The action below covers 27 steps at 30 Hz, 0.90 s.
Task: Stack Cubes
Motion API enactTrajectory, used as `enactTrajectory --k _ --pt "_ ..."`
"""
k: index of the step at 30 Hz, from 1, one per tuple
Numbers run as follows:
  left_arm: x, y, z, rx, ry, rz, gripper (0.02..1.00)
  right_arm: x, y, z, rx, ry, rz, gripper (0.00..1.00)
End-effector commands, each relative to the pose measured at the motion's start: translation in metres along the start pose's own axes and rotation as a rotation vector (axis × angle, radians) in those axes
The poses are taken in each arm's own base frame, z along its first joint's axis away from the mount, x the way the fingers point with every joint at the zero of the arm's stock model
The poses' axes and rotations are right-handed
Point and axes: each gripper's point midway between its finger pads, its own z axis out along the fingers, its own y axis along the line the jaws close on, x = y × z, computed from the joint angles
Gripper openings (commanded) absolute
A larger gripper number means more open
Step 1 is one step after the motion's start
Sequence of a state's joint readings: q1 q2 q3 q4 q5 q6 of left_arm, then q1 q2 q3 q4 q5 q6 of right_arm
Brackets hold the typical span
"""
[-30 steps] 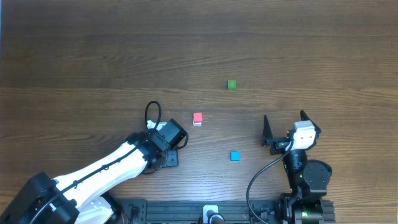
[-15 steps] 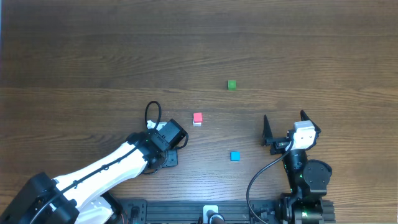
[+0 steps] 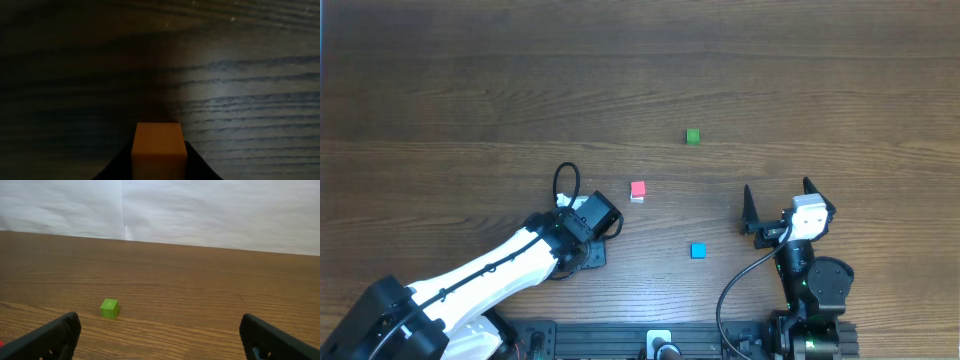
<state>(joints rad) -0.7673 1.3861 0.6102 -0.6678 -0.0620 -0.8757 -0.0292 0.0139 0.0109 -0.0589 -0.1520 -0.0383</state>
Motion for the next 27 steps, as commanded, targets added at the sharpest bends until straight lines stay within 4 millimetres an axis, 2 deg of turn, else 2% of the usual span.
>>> enactTrajectory --k 1,2,3,6,12,15,18,21,27 --pt "-0.002 -0.004 0.003 0.013 -0.008 0.001 0.143 0.002 0.002 0.0 -0.008 0.002 -0.004 0.993" --pt "-0.004 -0.007 0.001 0.02 -0.013 0.0 0.058 0.002 0.002 0.0 -0.008 0.002 -0.004 0.991" --pt "-0.008 -0.011 -0.003 0.029 -0.021 0.0 0.042 0.002 0.002 0.0 -0.008 0.002 -0.004 0.991" --pt "-0.026 -0.026 -0.021 0.053 -0.063 -0.003 0.04 0.002 0.002 0.0 -0.008 0.002 -0.004 0.991" --pt "-0.071 -0.058 -0.074 0.051 -0.131 -0.009 0.038 0.002 0.002 0.0 -0.008 0.002 -0.004 0.993" --pt "-0.09 -0.073 -0.091 0.041 -0.134 -0.016 0.04 0.002 0.002 0.0 -0.008 0.002 -0.004 0.991" --pt "-0.106 -0.091 -0.097 0.046 -0.138 -0.018 0.04 0.002 0.002 0.0 -0.008 0.002 -0.004 0.989" --pt "-0.118 -0.107 -0.094 0.053 -0.133 -0.018 0.042 0.002 0.002 0.0 -0.008 0.002 -0.004 0.991" --pt "-0.124 -0.124 -0.077 0.05 -0.091 -0.014 0.04 0.002 0.002 0.0 -0.008 0.002 -0.004 0.991"
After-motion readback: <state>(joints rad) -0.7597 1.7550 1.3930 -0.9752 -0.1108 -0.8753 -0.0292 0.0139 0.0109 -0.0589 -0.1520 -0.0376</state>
